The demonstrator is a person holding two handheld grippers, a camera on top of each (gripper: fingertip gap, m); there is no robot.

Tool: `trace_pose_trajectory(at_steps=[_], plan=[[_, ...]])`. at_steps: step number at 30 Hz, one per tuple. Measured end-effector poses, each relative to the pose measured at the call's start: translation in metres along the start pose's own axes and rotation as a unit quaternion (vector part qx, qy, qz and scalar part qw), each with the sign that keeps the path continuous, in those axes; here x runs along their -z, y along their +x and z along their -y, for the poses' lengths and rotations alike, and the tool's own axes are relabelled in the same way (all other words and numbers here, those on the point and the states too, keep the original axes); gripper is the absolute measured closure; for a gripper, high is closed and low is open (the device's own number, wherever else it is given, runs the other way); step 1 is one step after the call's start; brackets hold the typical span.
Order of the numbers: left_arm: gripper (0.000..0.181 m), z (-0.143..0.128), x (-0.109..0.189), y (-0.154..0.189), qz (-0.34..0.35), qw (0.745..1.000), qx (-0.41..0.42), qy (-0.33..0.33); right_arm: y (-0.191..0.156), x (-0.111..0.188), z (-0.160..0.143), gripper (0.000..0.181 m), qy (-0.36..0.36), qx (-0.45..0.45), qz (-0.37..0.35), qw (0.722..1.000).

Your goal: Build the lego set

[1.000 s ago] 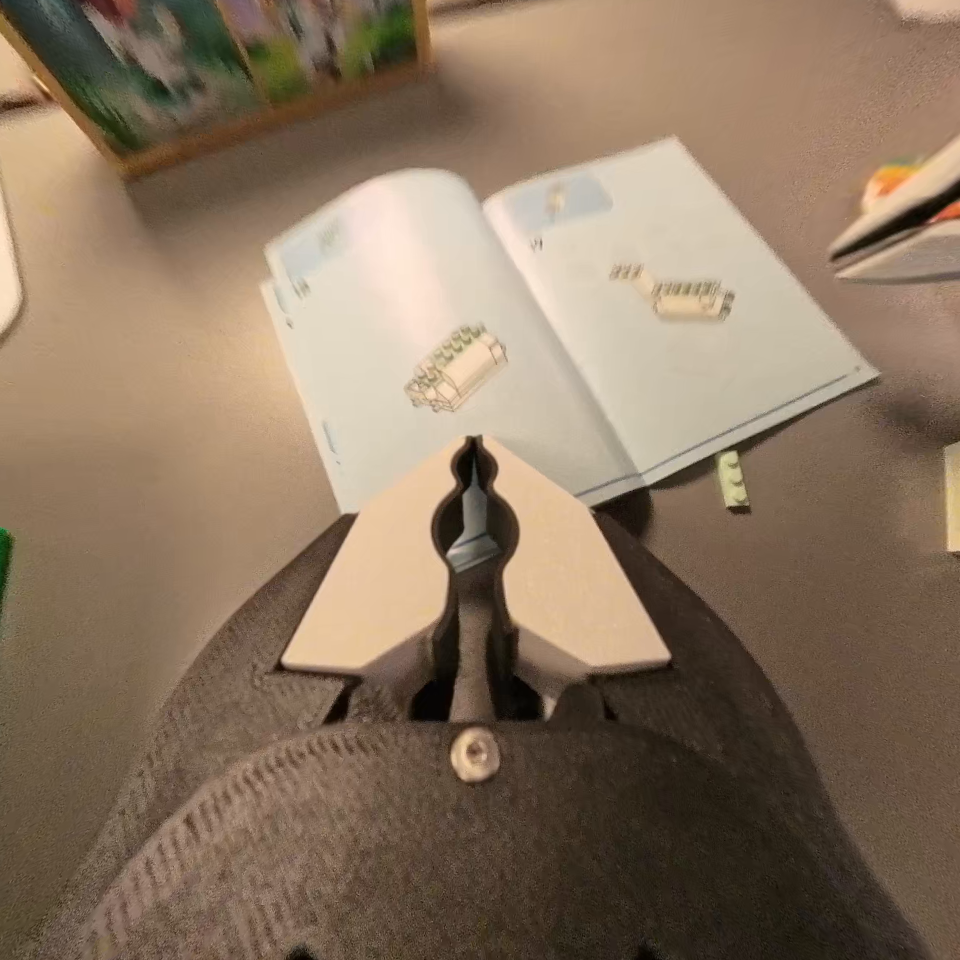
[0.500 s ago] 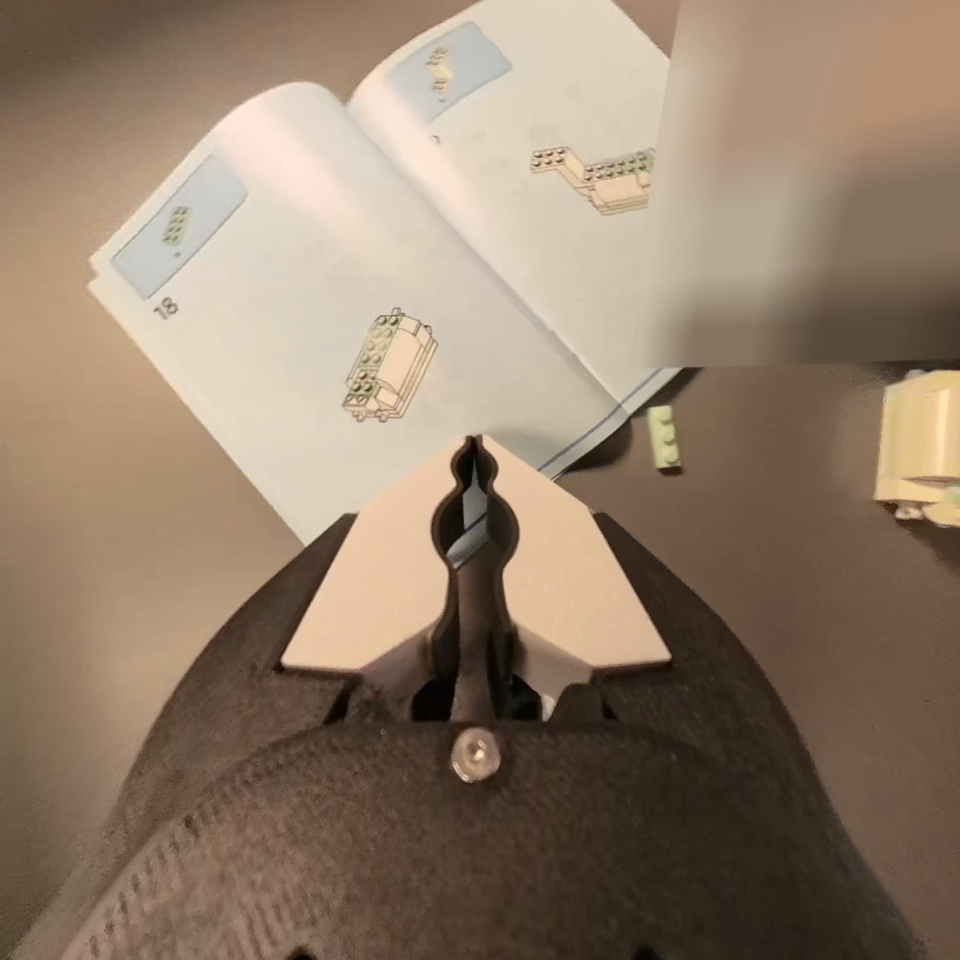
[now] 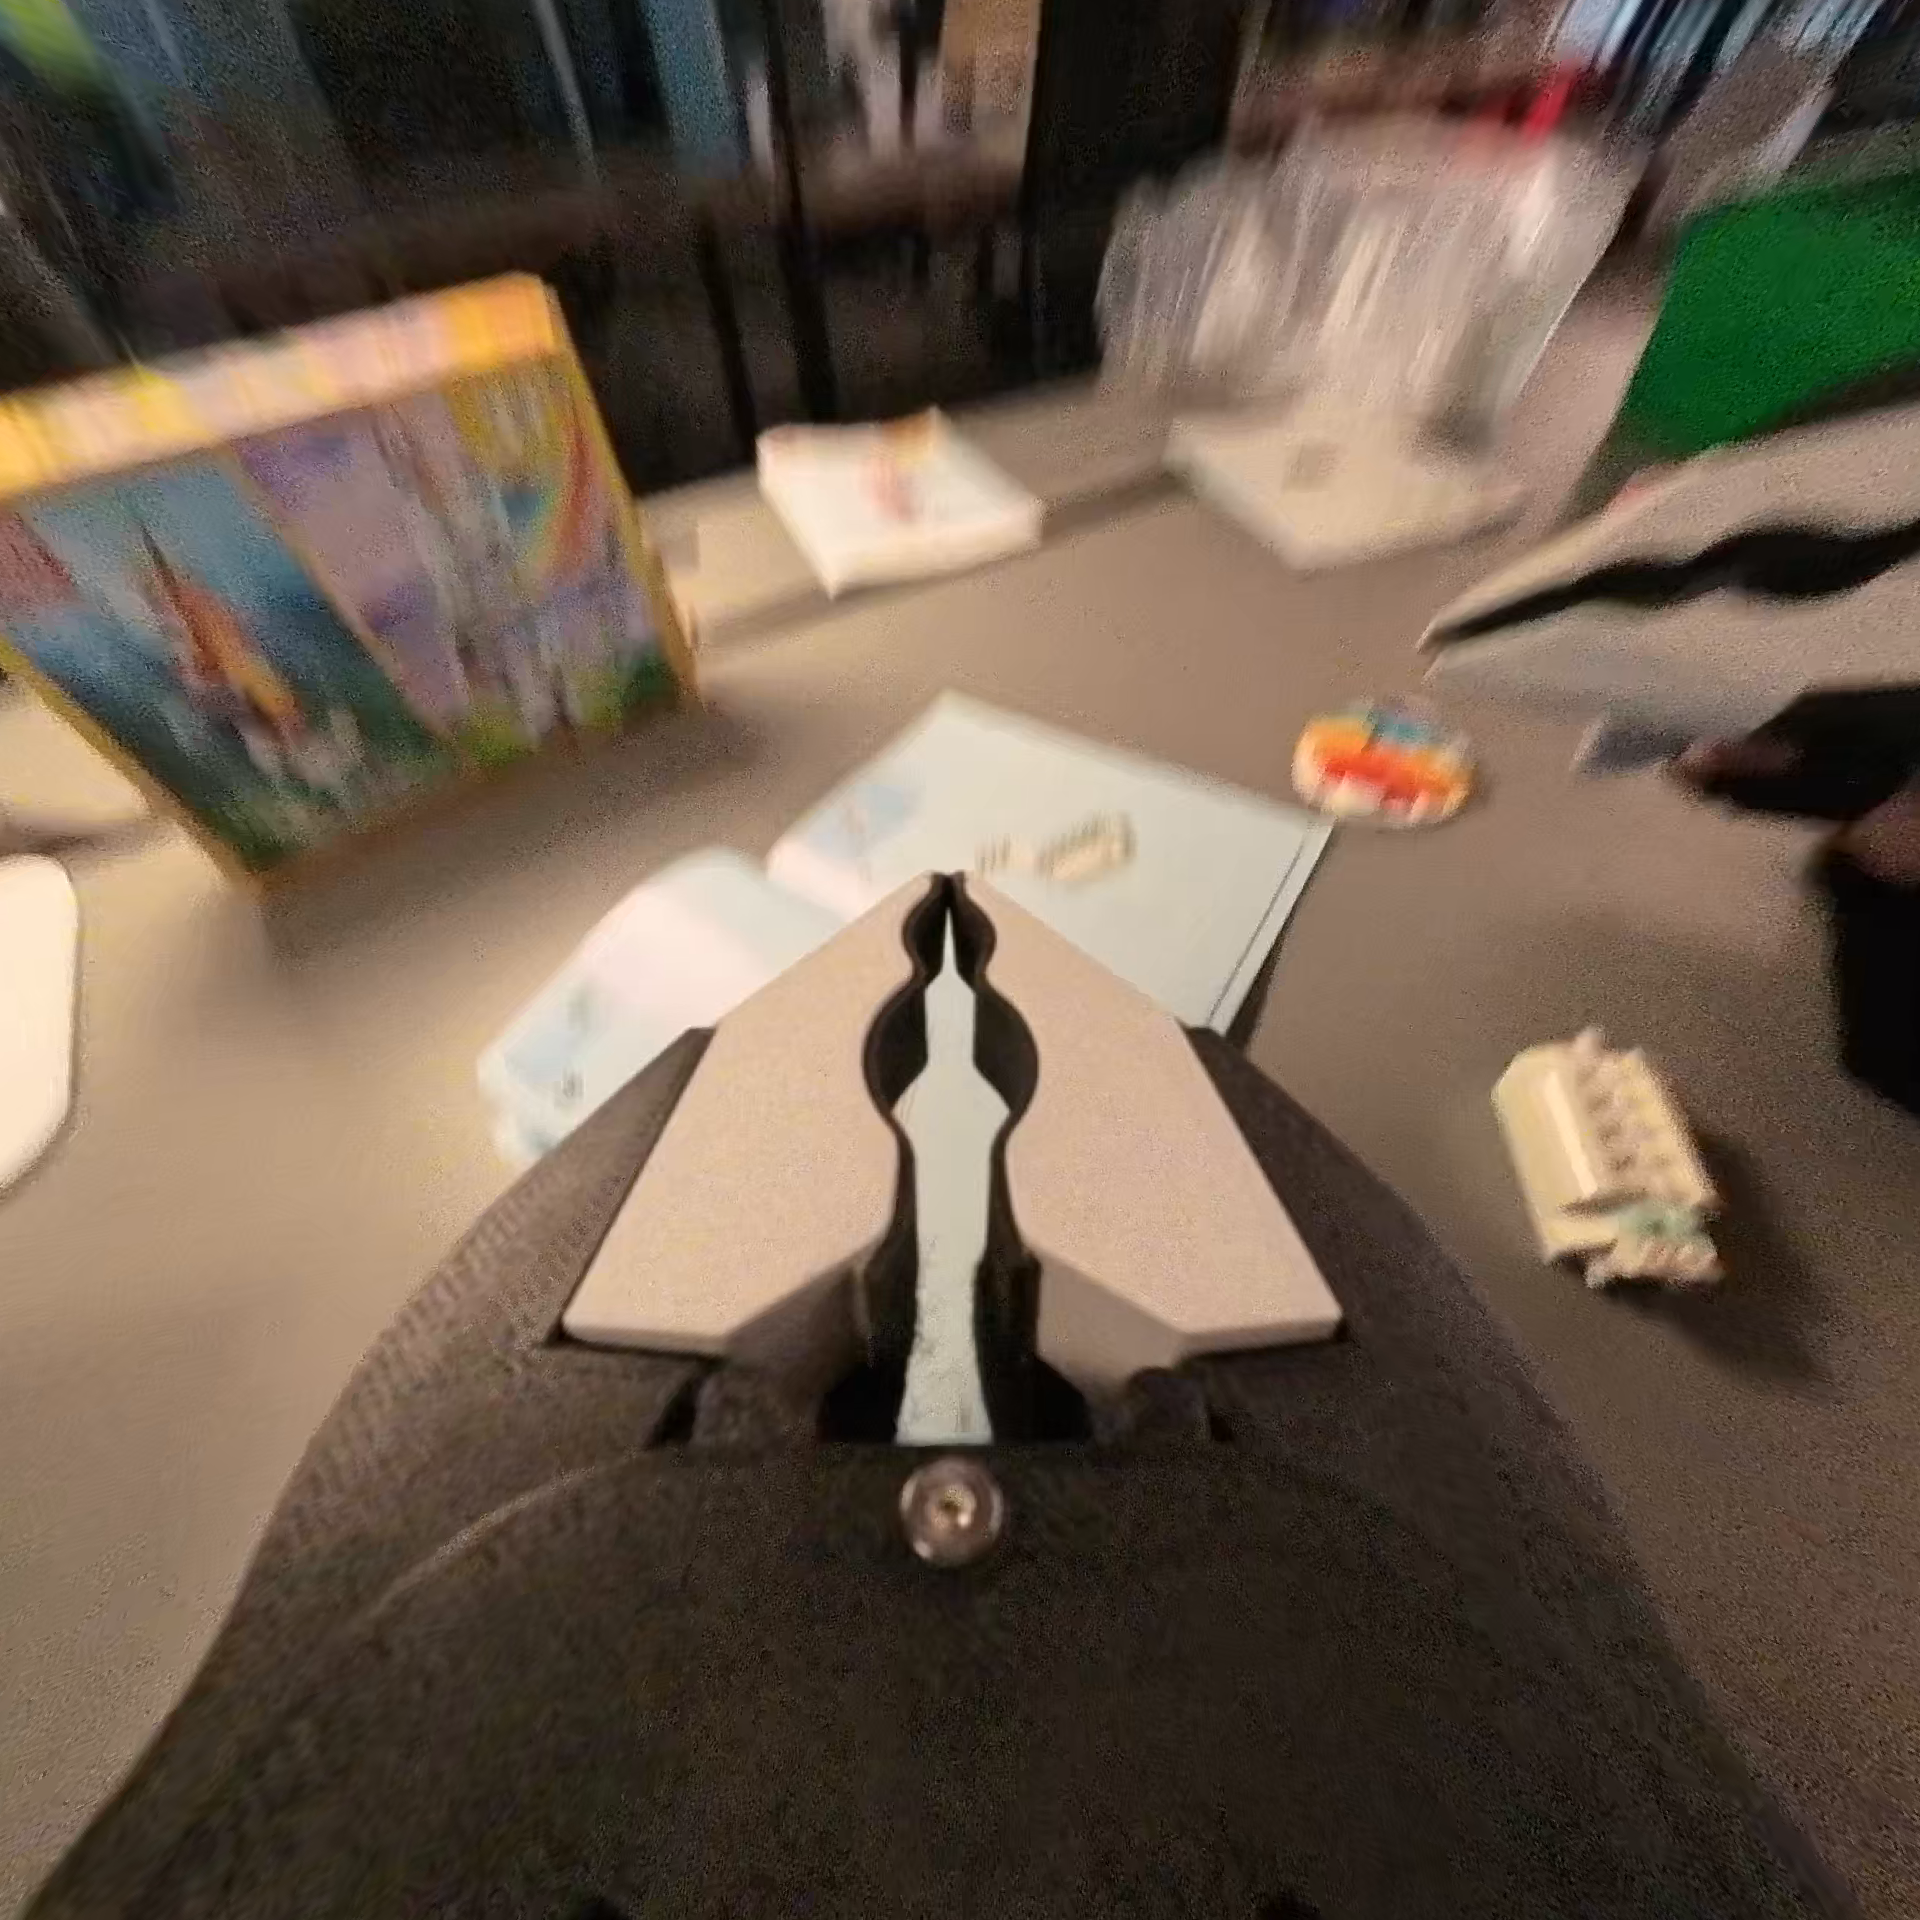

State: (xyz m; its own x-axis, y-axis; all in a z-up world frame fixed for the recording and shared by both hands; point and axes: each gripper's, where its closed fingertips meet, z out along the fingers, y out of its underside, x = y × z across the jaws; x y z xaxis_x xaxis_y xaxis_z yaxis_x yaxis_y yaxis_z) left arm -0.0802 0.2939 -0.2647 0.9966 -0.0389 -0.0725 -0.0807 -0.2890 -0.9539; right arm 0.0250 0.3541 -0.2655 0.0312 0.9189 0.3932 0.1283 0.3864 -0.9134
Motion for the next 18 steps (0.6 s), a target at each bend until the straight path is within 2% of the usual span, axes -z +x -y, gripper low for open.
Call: trace_pose_trajectory(at_steps=[2,5,8,11,14,18], plan=[[0.181,0.039,0.015,0.019,-0.03,0.991,-0.044,0.121,0.008,0.009,0.004,0.179,0.033,0.026,-0.046,0.998],[0.181,0.064,0.024,0.06,-0.09,0.969,-0.093,0.211,0.018,0.01,0.007,0.177,0.046,0.039,-0.09,0.994],[0.181,0.062,0.019,0.11,-0.148,0.948,-0.16,0.233,0.024,0.007,0.003,0.175,0.056,0.026,-0.108,0.992],[0.181,0.06,0.017,0.157,-0.177,0.919,-0.23,0.267,0.03,0.004,-0.007,0.174,0.039,0.027,-0.116,0.992],[0.181,0.059,0.021,0.177,-0.157,0.904,-0.25,0.309,0.037,0.004,-0.011,0.174,0.04,0.008,-0.122,0.992],[0.181,0.035,0.042,0.2,-0.192,0.875,-0.294,0.333,0.04,0.001,-0.012,0.174,0.044,0.001,-0.117,0.992]])
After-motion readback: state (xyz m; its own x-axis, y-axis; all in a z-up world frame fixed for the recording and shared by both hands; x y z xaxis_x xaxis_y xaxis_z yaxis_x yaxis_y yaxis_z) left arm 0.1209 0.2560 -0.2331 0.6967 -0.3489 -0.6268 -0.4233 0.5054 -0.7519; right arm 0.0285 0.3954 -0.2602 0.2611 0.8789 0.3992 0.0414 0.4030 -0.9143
